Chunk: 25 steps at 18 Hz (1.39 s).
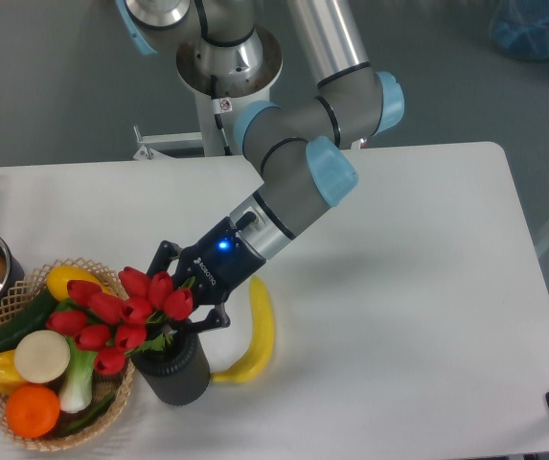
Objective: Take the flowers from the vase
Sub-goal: 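Lift the gripped tulips up out of the vase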
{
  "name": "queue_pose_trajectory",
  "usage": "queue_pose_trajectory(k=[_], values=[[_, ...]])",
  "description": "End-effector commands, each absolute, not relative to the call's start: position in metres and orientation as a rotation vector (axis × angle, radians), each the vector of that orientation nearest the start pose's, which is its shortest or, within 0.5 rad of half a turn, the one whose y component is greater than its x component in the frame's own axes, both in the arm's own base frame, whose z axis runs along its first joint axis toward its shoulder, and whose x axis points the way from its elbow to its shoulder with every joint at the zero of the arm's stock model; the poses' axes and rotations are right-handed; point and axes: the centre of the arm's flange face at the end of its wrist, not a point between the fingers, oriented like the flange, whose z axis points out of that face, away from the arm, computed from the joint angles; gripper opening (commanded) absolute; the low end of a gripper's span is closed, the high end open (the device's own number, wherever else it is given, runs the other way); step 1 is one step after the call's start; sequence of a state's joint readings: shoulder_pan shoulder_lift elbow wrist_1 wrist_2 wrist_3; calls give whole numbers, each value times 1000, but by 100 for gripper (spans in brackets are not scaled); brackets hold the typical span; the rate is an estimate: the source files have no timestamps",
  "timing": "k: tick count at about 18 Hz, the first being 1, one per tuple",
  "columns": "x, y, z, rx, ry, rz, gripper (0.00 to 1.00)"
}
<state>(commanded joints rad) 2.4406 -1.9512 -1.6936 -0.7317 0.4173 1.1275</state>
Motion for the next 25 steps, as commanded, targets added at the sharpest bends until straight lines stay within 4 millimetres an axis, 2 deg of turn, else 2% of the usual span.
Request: queue_pose_trajectory(k=[2,5,11,25], values=[[-323,566,374,-1932,449,-415,34],[-317,565,404,-1921,444,-397,34],[-320,568,442,-1917,389,-399,34],[-323,567,494,-1907,318,-394,34]])
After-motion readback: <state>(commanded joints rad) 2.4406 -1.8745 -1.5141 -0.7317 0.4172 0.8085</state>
